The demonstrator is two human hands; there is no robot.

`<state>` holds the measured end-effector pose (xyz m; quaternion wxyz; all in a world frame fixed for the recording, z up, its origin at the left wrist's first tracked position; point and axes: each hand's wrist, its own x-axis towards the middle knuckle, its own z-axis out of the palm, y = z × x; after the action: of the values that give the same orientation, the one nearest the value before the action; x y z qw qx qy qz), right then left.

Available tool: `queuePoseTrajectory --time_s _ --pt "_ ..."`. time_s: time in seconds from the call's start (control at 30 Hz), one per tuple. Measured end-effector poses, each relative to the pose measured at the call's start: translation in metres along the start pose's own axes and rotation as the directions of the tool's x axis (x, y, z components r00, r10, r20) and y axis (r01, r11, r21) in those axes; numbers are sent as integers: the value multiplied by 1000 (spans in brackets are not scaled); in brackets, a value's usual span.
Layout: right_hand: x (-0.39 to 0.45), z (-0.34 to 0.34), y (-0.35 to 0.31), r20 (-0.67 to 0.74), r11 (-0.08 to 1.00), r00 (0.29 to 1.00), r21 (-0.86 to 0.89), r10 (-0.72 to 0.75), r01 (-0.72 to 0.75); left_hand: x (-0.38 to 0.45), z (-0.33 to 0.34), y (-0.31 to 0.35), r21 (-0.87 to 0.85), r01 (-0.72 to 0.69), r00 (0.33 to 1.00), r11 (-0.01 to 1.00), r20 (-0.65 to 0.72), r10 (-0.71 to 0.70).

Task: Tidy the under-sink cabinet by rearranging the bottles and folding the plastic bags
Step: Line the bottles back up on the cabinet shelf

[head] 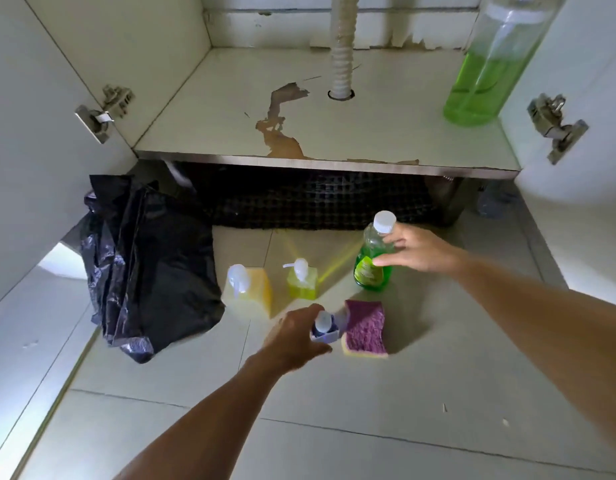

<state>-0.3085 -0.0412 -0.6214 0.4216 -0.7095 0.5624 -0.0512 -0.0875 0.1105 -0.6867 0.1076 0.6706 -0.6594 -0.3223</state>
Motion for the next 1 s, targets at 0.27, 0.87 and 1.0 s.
queuePoseTrajectory --time_s 0.27,0.87,1.0 --pt "-15 20 -7 -272 999 962 -33 -39 31 -4 -7 20 -110 90 991 990 -91 -100" --pt "-20 -76 -79 -456 886 888 385 -61 259 74 -215 128 314 -67 997 947 -24 78" --pt "-22 -102 -89 -533 787 845 503 -42 357 111 -244 130 199 -137 982 970 -100 159"
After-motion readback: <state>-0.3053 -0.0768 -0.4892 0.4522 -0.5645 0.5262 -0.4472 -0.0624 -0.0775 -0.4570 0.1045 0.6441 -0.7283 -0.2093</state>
